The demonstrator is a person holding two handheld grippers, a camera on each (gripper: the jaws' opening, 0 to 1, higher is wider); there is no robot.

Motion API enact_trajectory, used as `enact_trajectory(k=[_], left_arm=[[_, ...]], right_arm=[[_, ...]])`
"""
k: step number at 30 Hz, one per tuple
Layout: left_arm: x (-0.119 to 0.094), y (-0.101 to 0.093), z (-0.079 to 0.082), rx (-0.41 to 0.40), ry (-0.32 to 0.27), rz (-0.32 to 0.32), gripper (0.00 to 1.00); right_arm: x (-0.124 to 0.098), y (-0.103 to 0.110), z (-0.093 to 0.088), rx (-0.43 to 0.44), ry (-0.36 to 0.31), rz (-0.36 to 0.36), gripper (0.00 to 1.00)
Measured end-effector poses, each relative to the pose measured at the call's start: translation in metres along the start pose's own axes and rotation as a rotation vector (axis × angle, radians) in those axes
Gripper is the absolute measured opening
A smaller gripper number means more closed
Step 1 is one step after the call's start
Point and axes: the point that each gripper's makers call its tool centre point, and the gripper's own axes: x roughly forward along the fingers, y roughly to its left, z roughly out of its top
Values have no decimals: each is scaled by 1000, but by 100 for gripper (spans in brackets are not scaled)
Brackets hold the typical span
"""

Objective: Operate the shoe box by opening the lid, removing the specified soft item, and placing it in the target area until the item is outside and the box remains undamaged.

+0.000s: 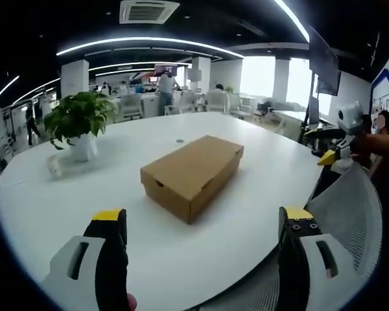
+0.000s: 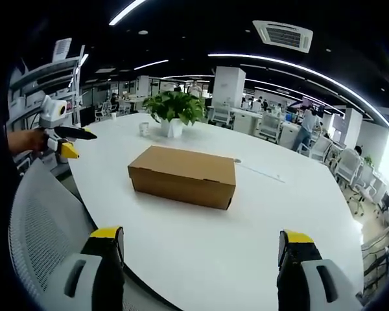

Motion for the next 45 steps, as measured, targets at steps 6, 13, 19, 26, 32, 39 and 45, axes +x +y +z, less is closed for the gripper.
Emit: enact_trajectory(k=[6, 13, 19, 26, 32, 39, 45], left_arm=[[4, -1, 1, 1, 3, -3, 97], [10, -2, 0, 20, 19, -9, 97], [14, -2, 0, 18, 30, -6, 97], [18, -1, -2, 4, 38, -1, 96], [23, 1, -1, 2, 39, -1, 96], [29, 4, 3, 6, 38, 4, 96], [32, 5, 4, -9, 34, 5, 95]], right_arm=[[1, -4, -1, -4, 4, 1, 100], [4, -5, 1, -9, 1, 8, 100], [9, -7, 3, -23, 2, 19, 99], [17, -9, 7, -33, 1, 29, 99], [25, -11, 12, -48, -3, 43, 99], [35, -12, 17, -70, -4, 63, 99], [43, -12, 18, -92, 8, 80, 99]])
